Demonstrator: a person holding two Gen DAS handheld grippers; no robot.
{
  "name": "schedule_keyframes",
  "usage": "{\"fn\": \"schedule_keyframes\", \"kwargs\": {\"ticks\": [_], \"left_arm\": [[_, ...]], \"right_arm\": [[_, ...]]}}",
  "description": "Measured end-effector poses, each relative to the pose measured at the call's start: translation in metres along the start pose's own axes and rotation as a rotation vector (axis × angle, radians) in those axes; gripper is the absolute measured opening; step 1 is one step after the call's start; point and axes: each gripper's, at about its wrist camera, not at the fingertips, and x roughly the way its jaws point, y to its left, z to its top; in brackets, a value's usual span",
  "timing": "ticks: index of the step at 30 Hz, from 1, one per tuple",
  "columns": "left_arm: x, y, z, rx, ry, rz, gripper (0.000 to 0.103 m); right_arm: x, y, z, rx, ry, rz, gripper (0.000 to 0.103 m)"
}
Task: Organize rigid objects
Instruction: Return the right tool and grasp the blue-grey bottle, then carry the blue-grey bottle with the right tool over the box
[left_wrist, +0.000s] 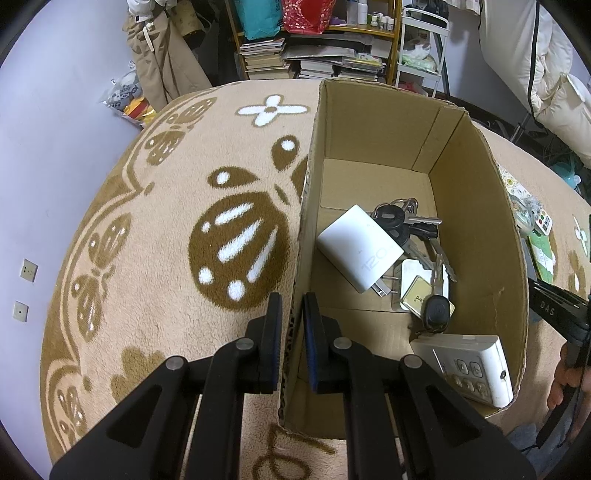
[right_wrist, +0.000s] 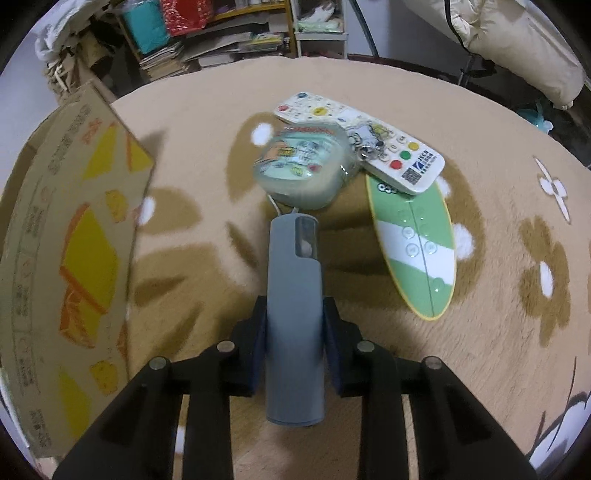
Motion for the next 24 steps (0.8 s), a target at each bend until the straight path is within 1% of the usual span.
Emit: {"fn": "schedule_keyframes", "kwargs": {"ticks": [5,9,15,19,23,24], "left_arm": [[0.000,0.000,0.000,0.001,-0.001,0.001,0.011],[0.000,0.000,0.000,0.000,0.000,0.001,0.011],[0.001,0.000,0.000,-0.001,0.000,0.003,0.011],[0.000,0.002,-0.001,-0.003,-0.001,0.004,0.011],[0.001,0.002,-0.002,-0.011,0.002,-0.001,0.011],[0.001,0.002,-0.002,-0.012,0.002,-0.001,0.011]], "right_arm": [[-0.017,0.007,0.002,-0.015,-0.042,-0.007,0.029],[-0.033,0.009,0.007,-0.009,-0.077,0.014,0.029],[-0.051,0.023,0.008,-0.081,-0.122,-0.019,0.029],[-0.067,0.026,0.015,-0.088,-0.161,0.010,0.029],[-0.081,0.034,0.018,-0.111,-0.208,-0.001,0.029],[-0.087,0.035,0.019,-0.112,-0.221,0.008,0.029]]}}
